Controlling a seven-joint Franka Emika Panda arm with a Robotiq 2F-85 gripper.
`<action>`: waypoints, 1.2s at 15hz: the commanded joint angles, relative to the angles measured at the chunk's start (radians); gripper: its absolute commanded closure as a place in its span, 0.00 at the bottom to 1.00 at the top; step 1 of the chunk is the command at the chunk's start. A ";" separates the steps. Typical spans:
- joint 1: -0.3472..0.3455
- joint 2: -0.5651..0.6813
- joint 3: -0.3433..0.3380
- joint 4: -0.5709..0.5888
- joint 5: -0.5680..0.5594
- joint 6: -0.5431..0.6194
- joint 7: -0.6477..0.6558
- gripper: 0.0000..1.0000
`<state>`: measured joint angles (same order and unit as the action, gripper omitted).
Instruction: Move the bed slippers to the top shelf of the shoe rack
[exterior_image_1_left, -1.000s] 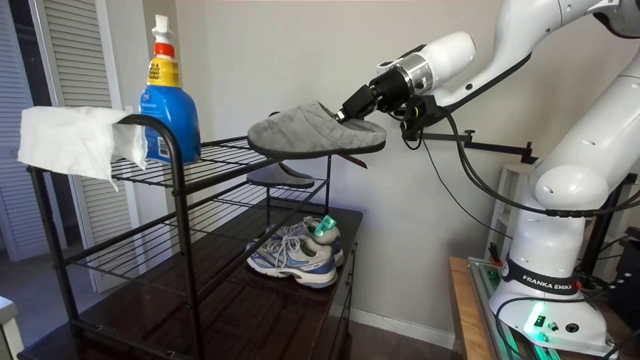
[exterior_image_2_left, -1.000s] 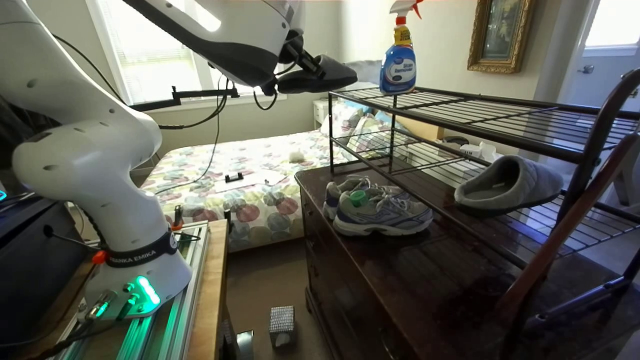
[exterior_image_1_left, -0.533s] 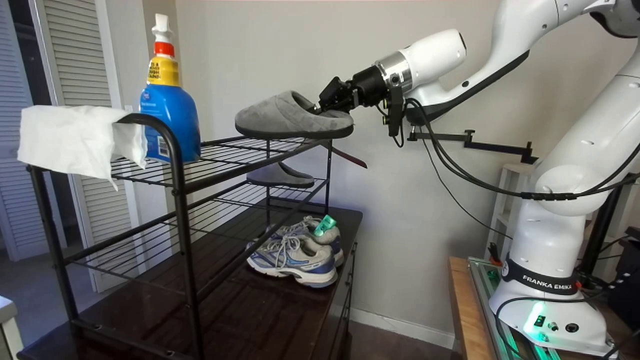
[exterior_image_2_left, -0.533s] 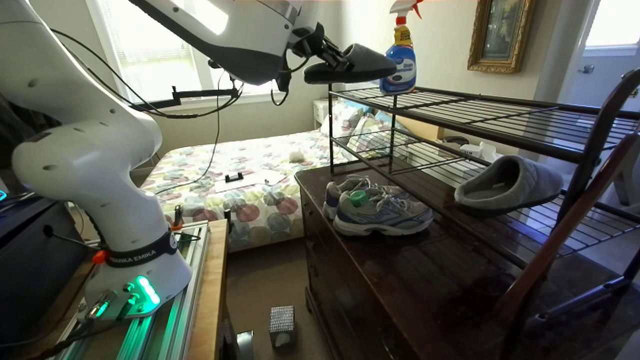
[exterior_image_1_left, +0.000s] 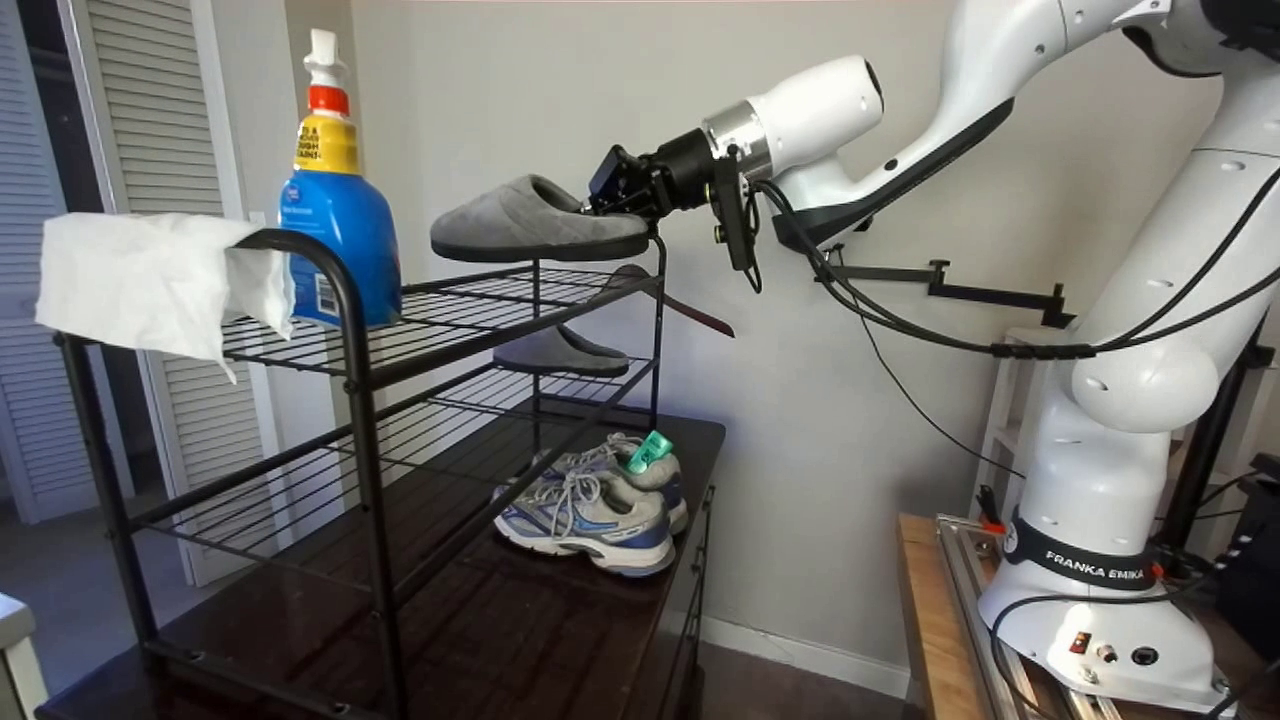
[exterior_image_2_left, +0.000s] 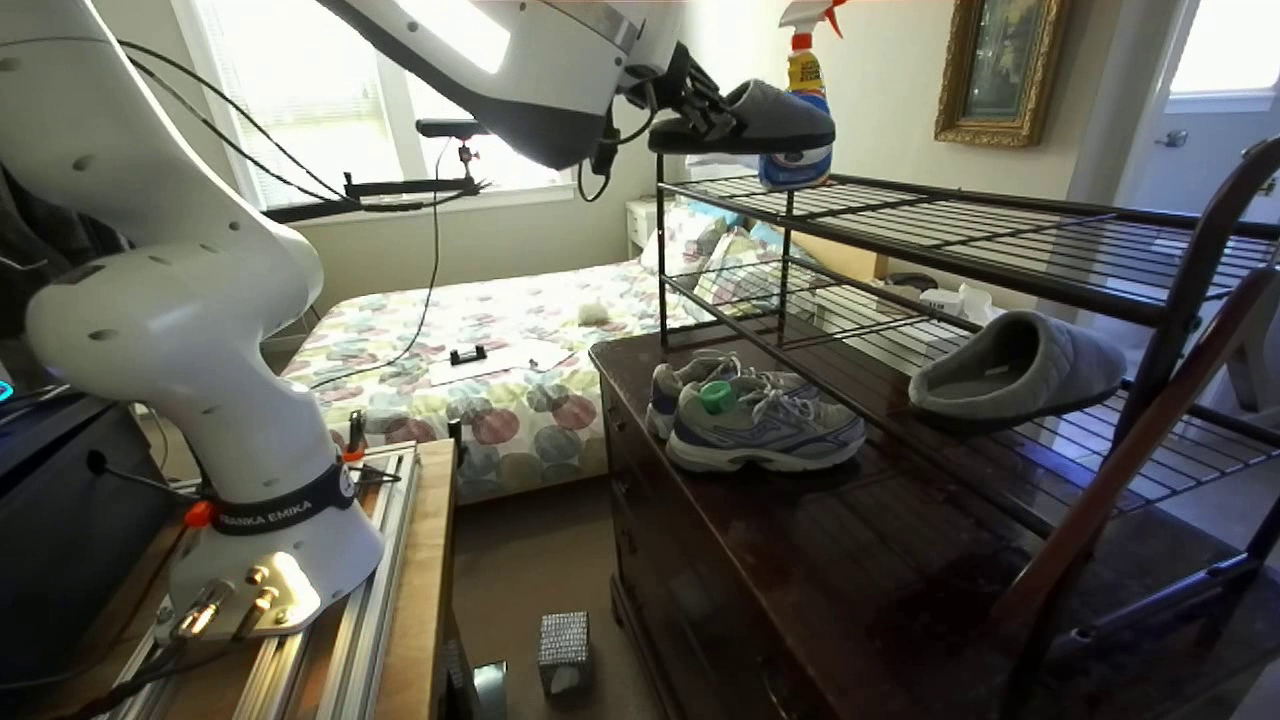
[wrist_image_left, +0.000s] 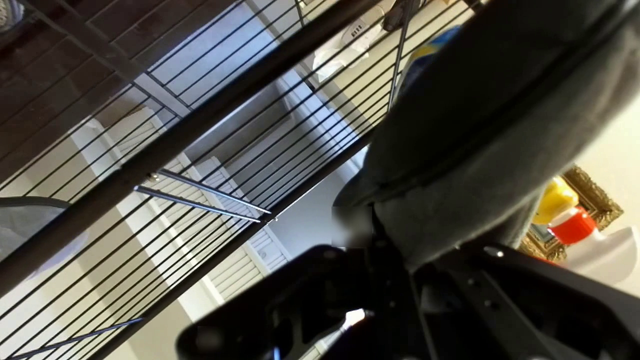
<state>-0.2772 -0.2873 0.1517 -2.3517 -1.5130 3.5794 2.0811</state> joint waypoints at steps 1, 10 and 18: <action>0.017 0.125 0.012 0.115 0.069 0.012 0.009 0.99; 0.013 0.332 0.013 0.309 0.172 0.067 -0.133 0.99; 0.014 0.393 0.003 0.355 0.233 0.013 -0.362 0.99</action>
<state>-0.2681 0.0839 0.1577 -2.0256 -1.3609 3.6160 1.8279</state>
